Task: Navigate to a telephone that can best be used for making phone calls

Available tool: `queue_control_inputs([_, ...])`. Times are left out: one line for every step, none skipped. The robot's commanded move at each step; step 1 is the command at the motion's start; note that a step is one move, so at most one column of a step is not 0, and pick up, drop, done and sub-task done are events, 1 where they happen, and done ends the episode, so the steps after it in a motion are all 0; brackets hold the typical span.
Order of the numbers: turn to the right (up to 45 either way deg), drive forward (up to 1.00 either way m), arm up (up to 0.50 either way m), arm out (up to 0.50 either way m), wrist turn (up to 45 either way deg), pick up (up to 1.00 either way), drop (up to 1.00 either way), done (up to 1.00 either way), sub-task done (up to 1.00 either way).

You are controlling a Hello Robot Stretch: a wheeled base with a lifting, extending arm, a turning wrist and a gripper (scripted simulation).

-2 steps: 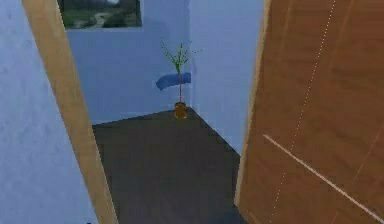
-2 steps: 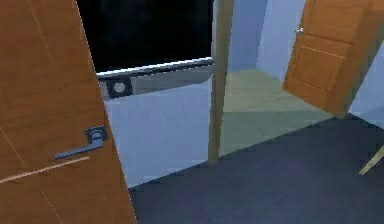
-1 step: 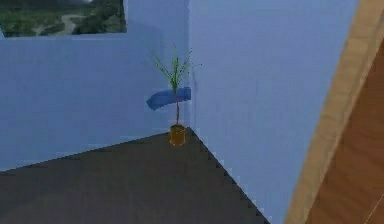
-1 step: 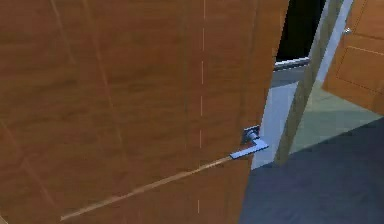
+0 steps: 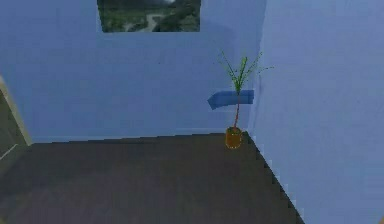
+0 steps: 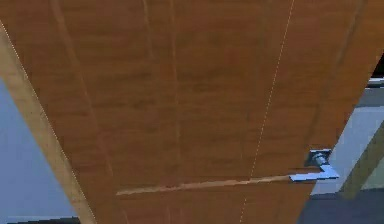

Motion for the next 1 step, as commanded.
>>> queue_control_inputs([0.0, 0.45, 0.0, 0.0, 0.0, 0.0, 0.0, 0.0, 0.0])
